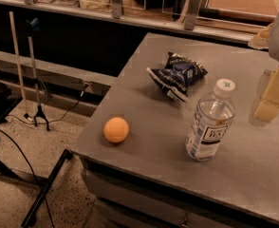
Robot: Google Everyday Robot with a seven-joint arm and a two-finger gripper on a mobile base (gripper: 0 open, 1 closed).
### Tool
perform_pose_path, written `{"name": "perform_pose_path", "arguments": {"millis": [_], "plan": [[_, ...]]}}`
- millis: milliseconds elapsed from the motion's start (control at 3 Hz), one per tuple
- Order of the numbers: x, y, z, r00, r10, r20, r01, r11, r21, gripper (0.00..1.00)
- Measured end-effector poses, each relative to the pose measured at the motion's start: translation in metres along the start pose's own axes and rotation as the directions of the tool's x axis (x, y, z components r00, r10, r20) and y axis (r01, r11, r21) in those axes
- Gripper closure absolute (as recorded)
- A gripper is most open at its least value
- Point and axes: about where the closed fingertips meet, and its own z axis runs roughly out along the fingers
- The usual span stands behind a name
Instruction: Pick blue plastic bottle
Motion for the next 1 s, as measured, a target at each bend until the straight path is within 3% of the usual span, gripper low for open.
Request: {"name": "perform_pose_path", "arguments": {"millis": [333, 667, 1000], "plan": [[-0.001, 0.0, -0.001, 1.0, -0.001, 0.009, 0.001, 1.0, 0.003, 0.0], [-0.002, 0.006, -0.002, 0.992, -0.028, 0.127, 0.031, 0.9993, -0.019, 0.0], [-0.004, 0.017, -0.007, 0.957, -0.064, 0.282, 0.081, 0.9956, -0.047, 0.0]]}}
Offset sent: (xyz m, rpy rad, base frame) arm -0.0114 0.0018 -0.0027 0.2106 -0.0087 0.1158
